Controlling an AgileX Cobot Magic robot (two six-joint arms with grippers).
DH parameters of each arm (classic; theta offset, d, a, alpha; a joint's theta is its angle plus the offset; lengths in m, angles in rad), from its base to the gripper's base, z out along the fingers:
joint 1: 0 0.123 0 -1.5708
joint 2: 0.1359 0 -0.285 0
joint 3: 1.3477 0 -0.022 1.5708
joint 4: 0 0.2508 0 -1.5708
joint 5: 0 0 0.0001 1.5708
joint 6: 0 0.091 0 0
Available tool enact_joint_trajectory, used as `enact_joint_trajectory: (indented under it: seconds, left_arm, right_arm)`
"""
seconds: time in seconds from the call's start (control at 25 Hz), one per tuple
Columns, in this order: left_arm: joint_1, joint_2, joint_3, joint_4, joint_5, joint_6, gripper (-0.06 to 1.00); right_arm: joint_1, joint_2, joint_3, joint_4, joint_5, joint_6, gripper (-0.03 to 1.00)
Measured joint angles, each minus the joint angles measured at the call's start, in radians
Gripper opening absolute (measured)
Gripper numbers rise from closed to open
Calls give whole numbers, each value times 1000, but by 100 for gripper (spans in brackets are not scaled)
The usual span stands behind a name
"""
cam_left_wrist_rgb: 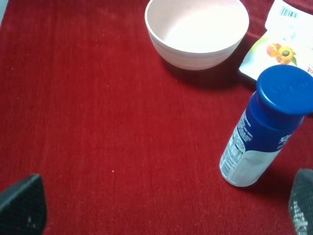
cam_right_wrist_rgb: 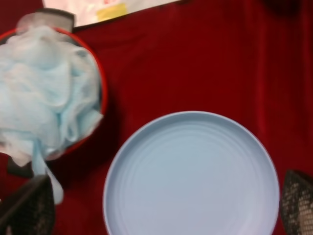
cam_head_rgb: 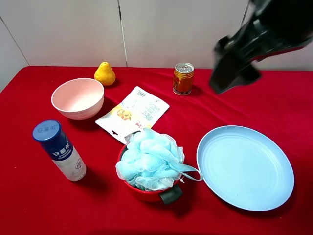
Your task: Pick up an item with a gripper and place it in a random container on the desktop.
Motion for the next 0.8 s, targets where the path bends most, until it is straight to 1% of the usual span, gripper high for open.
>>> enact_joint_trajectory:
  seconds: [0.16, 0.4, 0.64, 0.8]
  left_arm:
    - [0, 0, 0, 0, 0, 0, 100]
    - [0, 0, 0, 0, 0, 0, 100]
    - [0, 0, 0, 0, 0, 0, 100]
    - [0, 0, 0, 0, 0, 0, 100]
  right_arm:
    - [-57, -72, 21, -2, 4, -22, 69]
    - [-124, -207, 126, -4, 5, -25, 69]
    - [-133, -331, 238, -5, 6, 9, 69]
    - [-133, -417, 304, -5, 6, 64, 69]
